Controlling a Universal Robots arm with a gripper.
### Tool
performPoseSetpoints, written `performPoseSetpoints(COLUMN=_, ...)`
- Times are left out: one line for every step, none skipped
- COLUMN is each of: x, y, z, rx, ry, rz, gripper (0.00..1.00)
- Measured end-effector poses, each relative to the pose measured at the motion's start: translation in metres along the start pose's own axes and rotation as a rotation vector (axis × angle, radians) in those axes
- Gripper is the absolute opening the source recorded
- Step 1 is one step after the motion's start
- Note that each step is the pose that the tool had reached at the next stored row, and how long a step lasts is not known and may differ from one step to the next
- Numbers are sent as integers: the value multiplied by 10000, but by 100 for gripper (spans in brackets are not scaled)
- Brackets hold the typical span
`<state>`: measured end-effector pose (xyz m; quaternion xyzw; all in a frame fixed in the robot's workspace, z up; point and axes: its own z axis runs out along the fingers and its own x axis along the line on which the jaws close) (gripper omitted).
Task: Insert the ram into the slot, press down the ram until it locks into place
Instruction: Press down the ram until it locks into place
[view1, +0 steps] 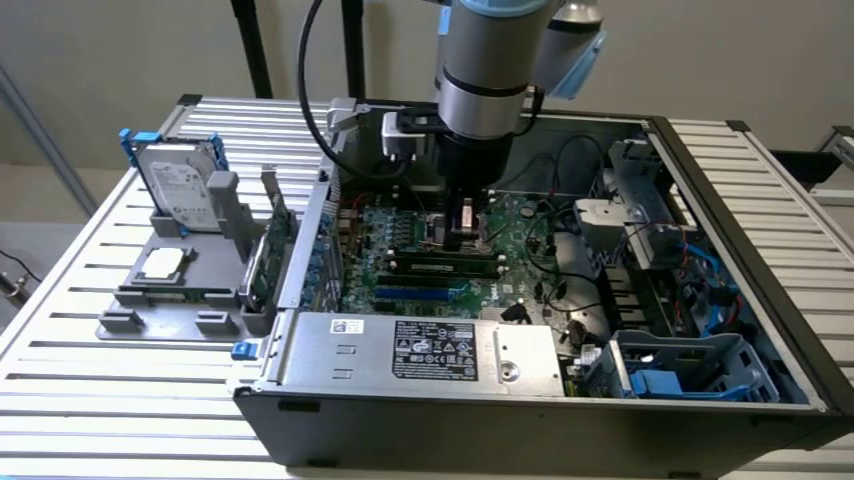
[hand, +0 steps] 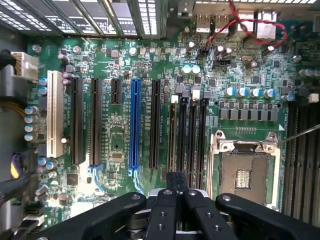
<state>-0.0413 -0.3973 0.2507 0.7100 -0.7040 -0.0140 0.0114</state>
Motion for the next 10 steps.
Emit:
performPoseSetpoints(x=0, y=-5, z=-30, rx=-7, ry=0, rz=1, gripper=11)
performPoseSetpoints(x=0, y=-6, z=-45, rx=-9, ry=-2, rz=0, gripper=11)
performPoseSetpoints(x=0, y=-6, z=-49, rx=-9, ry=-8, rz=1, gripper=11)
performPoseSetpoints(x=0, y=-6, z=-49, rx=-8, ry=-10, rz=2, gripper=11)
performPoseSetpoints(x=0, y=-6, z=-49, rx=-8, ry=-10, rz=1, gripper=11)
performPoseSetpoints(x=0, y=-6, z=-49, rx=-8, ry=-11, rz=1, gripper=11)
performPoseSetpoints(x=0, y=-6, z=-50, rx=-9, ry=-8, rz=0, gripper=11)
performPoseSetpoints(x=0, y=-6, z=-50, rx=-10, ry=-8, rz=0, gripper=11)
performPoseSetpoints(x=0, y=-6, z=-50, rx=-9, ry=-9, rz=0, gripper=11)
performPoseSetpoints(x=0, y=-6, z=-50, rx=-9, ry=-8, rz=0, gripper=11)
